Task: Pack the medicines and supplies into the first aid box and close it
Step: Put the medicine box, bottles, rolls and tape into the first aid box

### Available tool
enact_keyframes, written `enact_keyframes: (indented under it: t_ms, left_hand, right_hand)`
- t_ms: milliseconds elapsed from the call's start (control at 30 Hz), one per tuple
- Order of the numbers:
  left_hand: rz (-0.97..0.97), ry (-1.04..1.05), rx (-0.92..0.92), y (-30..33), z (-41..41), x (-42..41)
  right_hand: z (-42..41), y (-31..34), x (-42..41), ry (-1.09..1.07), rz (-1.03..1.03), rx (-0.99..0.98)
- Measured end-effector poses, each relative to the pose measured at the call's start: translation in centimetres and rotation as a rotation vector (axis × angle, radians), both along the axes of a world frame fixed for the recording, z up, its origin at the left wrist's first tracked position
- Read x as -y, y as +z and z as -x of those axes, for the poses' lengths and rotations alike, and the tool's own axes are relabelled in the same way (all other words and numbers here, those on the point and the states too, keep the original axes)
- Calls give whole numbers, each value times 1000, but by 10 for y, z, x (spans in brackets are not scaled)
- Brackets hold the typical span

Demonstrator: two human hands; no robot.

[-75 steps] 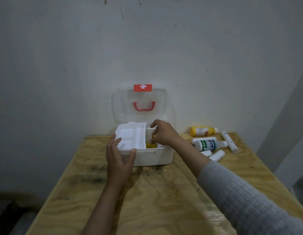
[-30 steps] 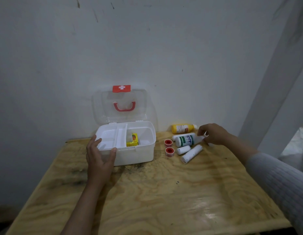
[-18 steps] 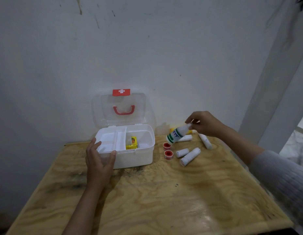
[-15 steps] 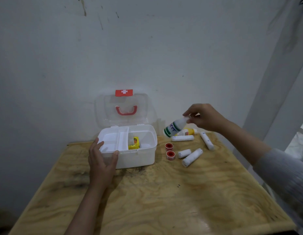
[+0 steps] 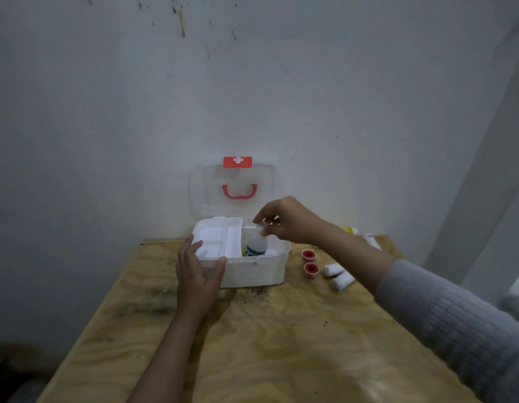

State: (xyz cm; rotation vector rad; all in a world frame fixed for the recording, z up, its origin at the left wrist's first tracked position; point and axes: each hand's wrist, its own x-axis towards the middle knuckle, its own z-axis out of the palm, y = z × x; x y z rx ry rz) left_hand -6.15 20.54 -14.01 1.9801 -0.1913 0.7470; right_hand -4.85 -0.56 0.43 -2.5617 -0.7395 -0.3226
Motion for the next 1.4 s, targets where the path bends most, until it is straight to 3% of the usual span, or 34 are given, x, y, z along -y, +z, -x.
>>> enact_keyframes:
  t_ms: [133,433,667,900,1100,1400]
  left_hand:
    - [-10,2,19,2,2,0]
    - [-14,12,28,-4,-4,-3]
    - [-8,3,77,-4,-2,-2]
    - [-11,15,86,-3,-4,-3]
    - [-14,21,66,-4,-3,-2]
    - [-11,21,48,-5,-4,-2]
  right_hand:
    - [-8,-14,-16,32,42,-41]
    - [-8,-25,-8,26,-72,-157]
    - [-9,-42,80,-262,-147,-44]
    - [-37,-69,184,-673,31,-88]
    - [-52,-84,193,-702,257,-106]
    - [-66,-95,195,-683,345,-88]
